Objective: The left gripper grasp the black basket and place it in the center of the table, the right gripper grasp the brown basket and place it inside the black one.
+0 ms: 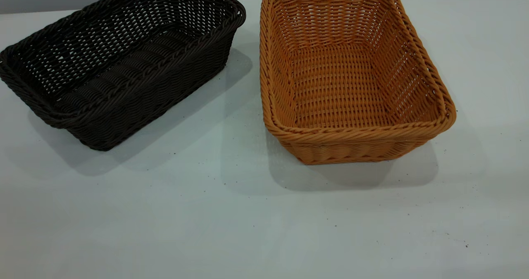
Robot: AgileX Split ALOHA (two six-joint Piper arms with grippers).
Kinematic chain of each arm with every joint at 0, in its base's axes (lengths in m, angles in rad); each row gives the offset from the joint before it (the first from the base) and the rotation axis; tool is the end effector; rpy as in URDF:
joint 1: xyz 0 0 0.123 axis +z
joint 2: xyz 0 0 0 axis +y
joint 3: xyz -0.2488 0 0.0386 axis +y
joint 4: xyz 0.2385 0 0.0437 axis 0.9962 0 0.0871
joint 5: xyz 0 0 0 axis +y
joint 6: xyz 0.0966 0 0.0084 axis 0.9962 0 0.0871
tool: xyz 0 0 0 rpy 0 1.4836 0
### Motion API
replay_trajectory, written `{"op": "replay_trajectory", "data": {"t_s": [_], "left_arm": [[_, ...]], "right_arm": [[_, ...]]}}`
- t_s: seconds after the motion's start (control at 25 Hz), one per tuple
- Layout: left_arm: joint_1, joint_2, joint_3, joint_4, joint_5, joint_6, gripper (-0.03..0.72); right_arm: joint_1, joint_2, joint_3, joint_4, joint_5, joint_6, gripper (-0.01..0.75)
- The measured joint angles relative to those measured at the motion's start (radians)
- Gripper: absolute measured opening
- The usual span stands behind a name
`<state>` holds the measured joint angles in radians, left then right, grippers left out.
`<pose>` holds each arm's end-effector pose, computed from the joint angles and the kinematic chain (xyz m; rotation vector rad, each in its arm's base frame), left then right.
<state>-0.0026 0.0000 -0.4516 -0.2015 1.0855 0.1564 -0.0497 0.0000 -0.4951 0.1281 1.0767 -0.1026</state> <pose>0.0286 -0.0172 0.2560 0.1735 2.0961 -0.1523 0.0258 0.0096 0.2679 -0.0612 2.0580 0.0597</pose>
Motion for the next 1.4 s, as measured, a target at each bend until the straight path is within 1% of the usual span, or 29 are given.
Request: {"op": "replay_trajectory", "data": {"t_s": [0.72,0.92,1.04,1.12,1.2,1.28,1.36,1.4], "left_arm": [[0.000,0.000,0.000,-0.007,-0.002,0.000,-0.001],[0.000,0.000,-0.002,-0.044,-0.010,0.022,-0.001],[0.000,0.000,-0.002,-0.106,-0.009,0.079,0.001],[0.000,0.000,-0.002,-0.156,-0.007,0.124,0.036],[0.000,0.000,-0.004,-0.214,-0.003,0.172,0.099],[0.000,0.000,-0.006,-0.246,0.000,0.209,0.180],[0.000,0.000,-0.014,-0.256,-0.003,0.226,0.276],[0.000,0.000,-0.020,-0.258,-0.020,0.236,0.338]], "right_arm": [[0.000,0.000,0.000,-0.004,-0.003,0.001,0.000],[0.000,0.000,0.000,0.035,0.001,0.011,0.001],[0.000,0.000,0.000,0.084,-0.005,0.009,0.032],[0.000,0.000,0.000,0.124,-0.012,-0.006,0.081],[0.000,0.000,0.000,0.168,-0.012,-0.035,0.146],[0.000,0.000,0.000,0.231,-0.012,-0.060,0.237],[0.000,0.010,0.000,0.289,-0.012,-0.080,0.323],[0.000,0.021,0.000,0.320,-0.014,-0.085,0.366]]}}
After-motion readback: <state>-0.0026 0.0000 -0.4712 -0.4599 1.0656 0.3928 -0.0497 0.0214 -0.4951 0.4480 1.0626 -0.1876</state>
